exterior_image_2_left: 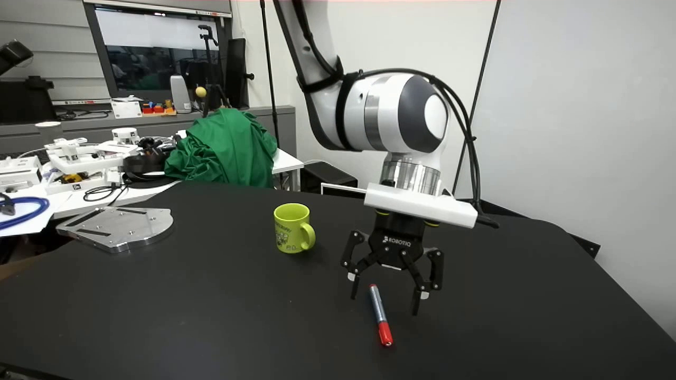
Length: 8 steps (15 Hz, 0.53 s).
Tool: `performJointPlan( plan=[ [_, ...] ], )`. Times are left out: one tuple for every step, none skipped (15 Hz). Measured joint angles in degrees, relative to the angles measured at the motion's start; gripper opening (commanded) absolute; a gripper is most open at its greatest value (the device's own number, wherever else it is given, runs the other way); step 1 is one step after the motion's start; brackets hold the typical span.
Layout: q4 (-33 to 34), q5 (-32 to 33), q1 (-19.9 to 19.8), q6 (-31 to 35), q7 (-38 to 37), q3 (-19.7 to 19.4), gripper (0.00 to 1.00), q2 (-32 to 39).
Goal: Place the red marker in the yellow mug
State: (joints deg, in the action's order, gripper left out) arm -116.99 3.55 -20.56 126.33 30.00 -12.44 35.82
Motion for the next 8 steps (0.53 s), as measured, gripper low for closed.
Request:
performJointPlan(
  plan=[
    [0.1,0.0,-0.4,2.0,0.0,0.1,1.00,0.8],
    [0.3,0.0,-0.8,3.8,0.0,0.2,1.00,1.6],
    [0.7,-0.1,-1.2,5.4,0.0,0.5,1.00,2.4],
    [1.1,-0.1,-1.6,6.7,0.0,0.9,1.00,3.3],
    [1.7,-0.1,-1.9,8.1,0.1,1.2,1.00,4.1],
    [2.3,0.1,-2.1,9.6,0.1,1.5,1.00,5.0],
    [3.0,0.4,-2.1,11.1,0.1,1.6,1.00,6.0],
    [3.8,1.0,-2.1,12.4,0.0,1.7,1.00,7.0]
  ],
)
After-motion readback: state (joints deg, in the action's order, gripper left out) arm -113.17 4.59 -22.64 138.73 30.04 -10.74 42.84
